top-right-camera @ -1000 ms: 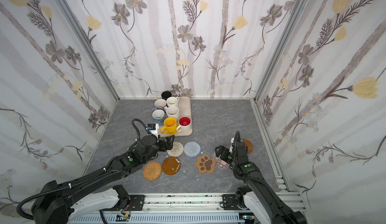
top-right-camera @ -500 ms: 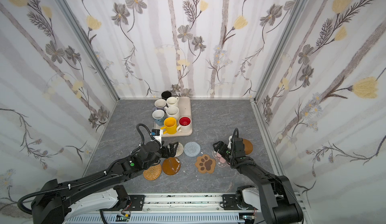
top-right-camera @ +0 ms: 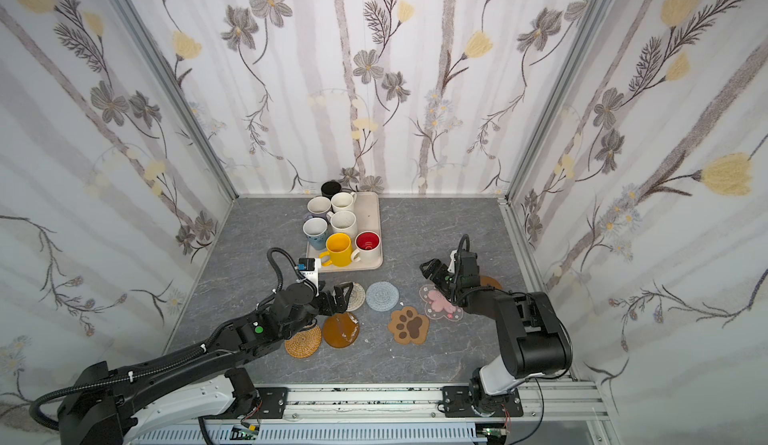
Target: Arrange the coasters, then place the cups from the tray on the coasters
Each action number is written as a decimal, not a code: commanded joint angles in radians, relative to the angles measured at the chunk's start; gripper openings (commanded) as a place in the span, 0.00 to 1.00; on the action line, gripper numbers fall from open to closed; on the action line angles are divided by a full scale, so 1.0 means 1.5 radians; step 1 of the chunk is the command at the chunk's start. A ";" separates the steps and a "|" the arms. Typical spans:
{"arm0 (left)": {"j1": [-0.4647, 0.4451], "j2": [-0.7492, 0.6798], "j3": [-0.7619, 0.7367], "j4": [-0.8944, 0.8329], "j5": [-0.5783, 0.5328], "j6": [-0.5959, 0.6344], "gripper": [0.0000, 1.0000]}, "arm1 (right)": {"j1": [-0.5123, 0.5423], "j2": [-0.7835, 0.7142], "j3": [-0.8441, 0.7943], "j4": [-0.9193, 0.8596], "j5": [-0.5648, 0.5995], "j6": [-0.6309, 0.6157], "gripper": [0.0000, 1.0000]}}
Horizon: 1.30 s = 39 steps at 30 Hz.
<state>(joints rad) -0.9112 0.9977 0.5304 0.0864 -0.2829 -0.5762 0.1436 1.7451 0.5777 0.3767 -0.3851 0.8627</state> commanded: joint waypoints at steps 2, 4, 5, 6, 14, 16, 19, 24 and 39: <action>0.000 0.006 -0.005 -0.002 -0.012 -0.018 1.00 | -0.002 0.065 0.062 -0.027 0.035 0.006 0.86; 0.000 0.009 -0.005 -0.002 -0.015 -0.018 1.00 | -0.004 0.091 0.090 -0.036 0.041 0.006 0.86; 0.000 0.010 -0.005 -0.001 -0.016 -0.018 1.00 | -0.005 0.104 0.107 -0.041 0.043 0.005 0.86; 0.000 0.011 -0.005 -0.001 -0.019 -0.018 1.00 | -0.007 0.116 0.122 -0.047 0.045 0.004 0.86; 0.004 0.034 0.017 0.001 -0.024 -0.015 1.00 | -0.022 0.190 0.259 -0.100 0.052 -0.003 0.85; 0.010 0.039 0.021 0.002 -0.024 -0.014 1.00 | -0.023 0.212 0.297 -0.113 0.051 -0.004 0.85; 0.027 0.046 0.021 0.004 -0.014 -0.012 1.00 | -0.025 0.245 0.358 -0.136 0.049 -0.009 0.85; 0.048 0.056 0.019 0.009 0.001 -0.012 1.00 | -0.025 0.251 0.450 -0.200 0.062 -0.049 0.84; 0.062 0.026 0.041 0.012 -0.048 -0.024 1.00 | -0.015 -0.049 0.215 -0.280 0.123 -0.166 0.87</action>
<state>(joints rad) -0.8200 1.0554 0.5838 0.0784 -0.2867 -0.5758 0.1223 1.7340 0.9661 -0.0532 -0.2230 0.6338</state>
